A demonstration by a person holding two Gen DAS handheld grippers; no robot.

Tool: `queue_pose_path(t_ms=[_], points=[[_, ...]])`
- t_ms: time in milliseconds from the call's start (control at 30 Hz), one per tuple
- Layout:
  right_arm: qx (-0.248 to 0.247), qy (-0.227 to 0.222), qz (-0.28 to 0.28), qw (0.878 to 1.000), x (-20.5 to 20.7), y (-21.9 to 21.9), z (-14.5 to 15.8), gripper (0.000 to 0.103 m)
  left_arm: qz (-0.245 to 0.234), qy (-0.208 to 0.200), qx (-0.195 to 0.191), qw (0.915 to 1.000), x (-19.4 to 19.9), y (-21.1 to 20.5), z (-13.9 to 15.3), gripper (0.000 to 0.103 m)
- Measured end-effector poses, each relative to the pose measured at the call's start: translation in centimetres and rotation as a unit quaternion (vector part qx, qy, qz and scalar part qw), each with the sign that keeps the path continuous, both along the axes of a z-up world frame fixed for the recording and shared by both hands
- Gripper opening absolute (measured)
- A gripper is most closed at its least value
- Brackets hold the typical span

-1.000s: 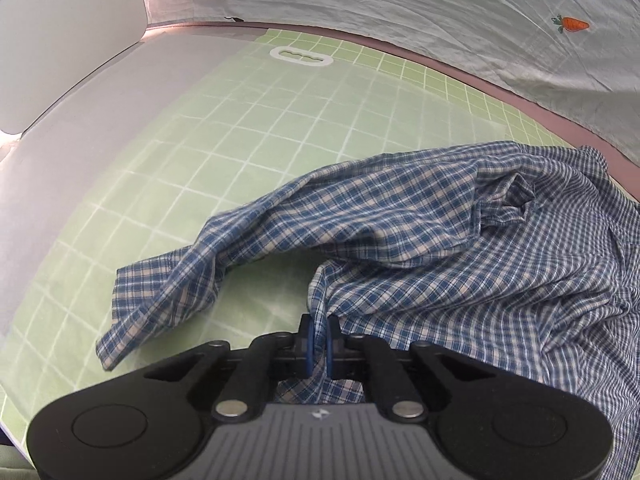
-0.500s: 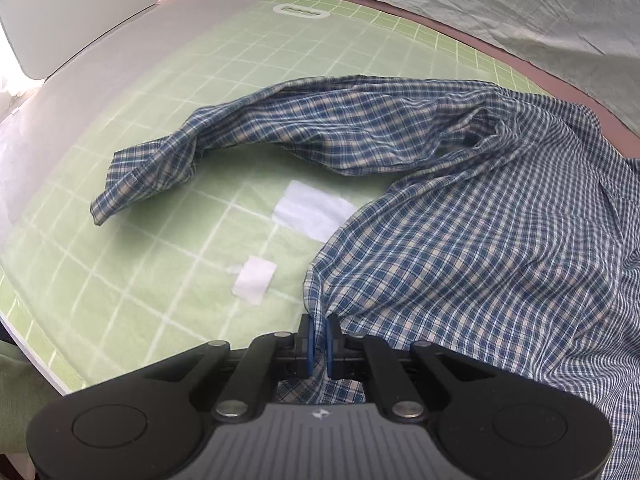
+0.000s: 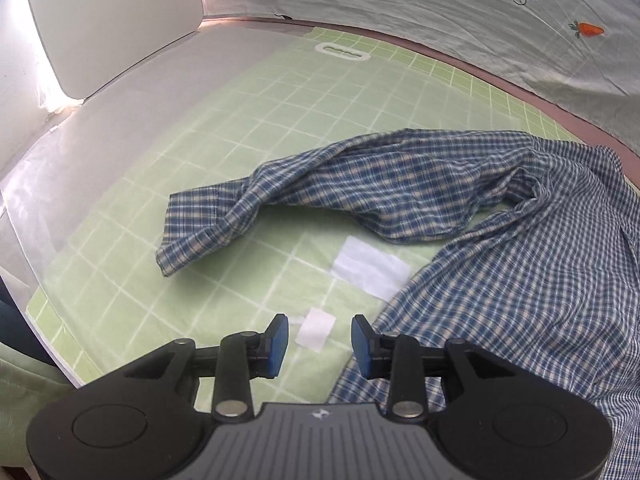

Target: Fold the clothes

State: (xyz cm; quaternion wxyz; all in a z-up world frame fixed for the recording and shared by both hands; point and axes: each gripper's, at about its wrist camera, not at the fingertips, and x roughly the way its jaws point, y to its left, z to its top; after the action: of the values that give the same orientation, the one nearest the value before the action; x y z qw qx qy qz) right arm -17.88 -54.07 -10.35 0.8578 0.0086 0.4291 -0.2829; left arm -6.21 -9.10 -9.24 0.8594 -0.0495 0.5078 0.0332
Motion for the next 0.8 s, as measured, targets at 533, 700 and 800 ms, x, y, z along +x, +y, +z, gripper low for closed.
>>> queue_pose_path(t_ms=[533, 700, 800], points=[[0.039, -0.014, -0.081, 0.996, 2.5, 7.3, -2.7, 0.062, -0.018, -0.029, 0.022, 0.9992, 11.8, 8.7, -0.4, 0.029], [0.027, -0.018, -0.119, 0.992, 3.3, 8.2, -2.9, 0.063, -0.014, -0.046, 0.026, 0.9985, 16.3, 10.2, -0.3, 0.031], [0.022, -0.013, -0.131, 0.991, 3.7, 8.6, -2.9, 0.067, 0.001, -0.043, 0.009, 0.999, 17.6, 11.1, -0.5, 0.032]])
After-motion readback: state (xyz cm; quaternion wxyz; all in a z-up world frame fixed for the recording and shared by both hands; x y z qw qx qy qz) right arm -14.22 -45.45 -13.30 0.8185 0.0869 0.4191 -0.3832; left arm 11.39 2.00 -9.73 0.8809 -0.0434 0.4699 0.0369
